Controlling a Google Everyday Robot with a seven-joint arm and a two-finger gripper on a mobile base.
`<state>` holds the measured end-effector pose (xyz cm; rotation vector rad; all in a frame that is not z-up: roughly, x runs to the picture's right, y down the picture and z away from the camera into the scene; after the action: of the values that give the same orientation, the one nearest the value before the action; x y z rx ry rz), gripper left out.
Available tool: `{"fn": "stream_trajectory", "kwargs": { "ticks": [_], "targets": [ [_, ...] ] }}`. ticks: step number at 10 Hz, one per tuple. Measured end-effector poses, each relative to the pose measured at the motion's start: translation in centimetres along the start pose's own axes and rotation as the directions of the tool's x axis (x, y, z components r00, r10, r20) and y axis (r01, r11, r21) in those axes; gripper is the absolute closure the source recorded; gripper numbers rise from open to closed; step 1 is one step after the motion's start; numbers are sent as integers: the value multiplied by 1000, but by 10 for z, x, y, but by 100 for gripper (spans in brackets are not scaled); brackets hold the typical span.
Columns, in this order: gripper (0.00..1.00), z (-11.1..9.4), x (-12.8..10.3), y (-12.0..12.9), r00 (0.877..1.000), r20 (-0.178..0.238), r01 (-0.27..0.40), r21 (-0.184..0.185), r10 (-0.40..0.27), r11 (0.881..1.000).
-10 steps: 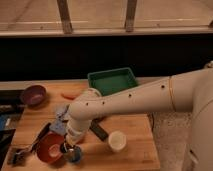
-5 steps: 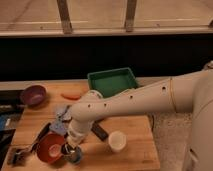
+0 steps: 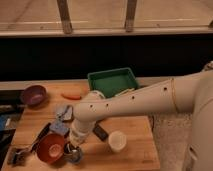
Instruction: Stack cups into tray
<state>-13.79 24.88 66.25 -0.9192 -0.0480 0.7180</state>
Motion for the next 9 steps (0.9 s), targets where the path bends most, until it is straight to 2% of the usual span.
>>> {"fn": "stream_trajectory", "kwargs": {
  "ticks": [2, 9],
  "targets": [
    [22, 1, 2, -4, 1000, 5, -8, 4, 8, 1000],
    [20, 7, -4, -4, 1000, 10, 6, 3, -6, 1000]
  ]
}}
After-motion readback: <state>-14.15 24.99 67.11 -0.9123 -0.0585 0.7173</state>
